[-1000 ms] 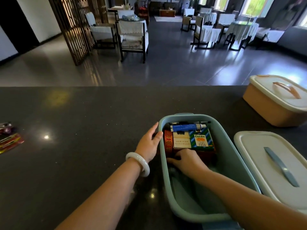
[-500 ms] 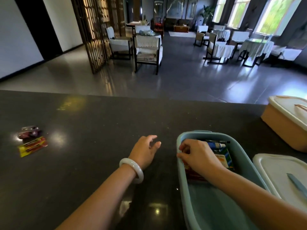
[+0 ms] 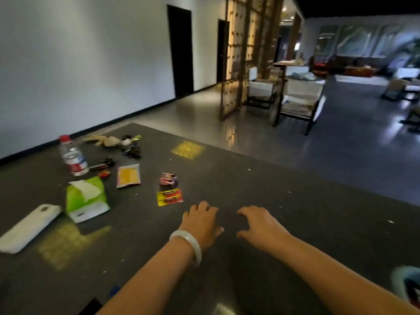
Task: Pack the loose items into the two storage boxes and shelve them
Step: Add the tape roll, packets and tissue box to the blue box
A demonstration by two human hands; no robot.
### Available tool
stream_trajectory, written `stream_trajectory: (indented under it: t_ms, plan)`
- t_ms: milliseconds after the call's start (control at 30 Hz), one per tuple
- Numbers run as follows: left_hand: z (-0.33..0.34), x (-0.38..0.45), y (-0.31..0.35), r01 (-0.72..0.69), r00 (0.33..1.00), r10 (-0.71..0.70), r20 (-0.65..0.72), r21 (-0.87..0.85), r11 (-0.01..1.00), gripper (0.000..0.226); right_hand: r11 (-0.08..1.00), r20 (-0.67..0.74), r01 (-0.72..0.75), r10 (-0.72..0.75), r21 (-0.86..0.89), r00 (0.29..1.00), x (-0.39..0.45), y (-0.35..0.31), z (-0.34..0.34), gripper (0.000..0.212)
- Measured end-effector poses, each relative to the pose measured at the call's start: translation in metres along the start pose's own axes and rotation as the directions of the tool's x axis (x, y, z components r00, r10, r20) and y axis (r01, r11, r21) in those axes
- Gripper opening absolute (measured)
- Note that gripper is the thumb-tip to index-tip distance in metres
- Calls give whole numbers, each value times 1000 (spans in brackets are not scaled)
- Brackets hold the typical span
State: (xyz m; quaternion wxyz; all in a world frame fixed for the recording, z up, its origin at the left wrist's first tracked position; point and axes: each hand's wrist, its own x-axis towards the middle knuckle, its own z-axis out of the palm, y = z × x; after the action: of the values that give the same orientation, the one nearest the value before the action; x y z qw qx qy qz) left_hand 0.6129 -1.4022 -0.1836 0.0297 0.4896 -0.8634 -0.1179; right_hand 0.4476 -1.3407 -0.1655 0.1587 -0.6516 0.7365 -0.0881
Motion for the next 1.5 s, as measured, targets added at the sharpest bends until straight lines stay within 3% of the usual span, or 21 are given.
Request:
stream_trajectory:
  t_ms: [200,367,467,600,767,967,1100,1333,1500]
  plan:
    - [-9,-12,-105,215,976,-217,-18,-68,974,58,991,125,118,-124,56,984,63,-88,33,66]
    - [-17,-24,-184,389,916,-394,-81,-70,919,59,980,200,156,-178,123,964,109,-152,59,65]
    - [-25,-28,-228,479,856,-489,-166,-100,872,65,970,220,157,-196,185,955,134,-185,75,65]
    - [-37,-21,-281,619,724,-634,-273,-151,771,75,962,210,151,-199,227,957,166,-219,97,61]
    - [-36,11,-325,737,603,-782,-158,-264,622,105,963,162,110,-153,245,975,205,-246,121,58]
    - [-15,41,-345,789,553,-833,-16,-309,531,116,959,152,-19,-25,283,988,265,-263,141,69]
    - [8,46,-353,793,551,-830,-88,-254,553,109,954,120,-87,54,287,991,310,-271,154,72]
    - [26,48,-363,741,608,-776,-167,-232,630,106,973,-30,-168,174,160,984,376,-296,175,77]
    - [26,51,-366,724,627,-753,-200,-208,658,106,868,83,-395,389,301,918,387,-302,178,91]
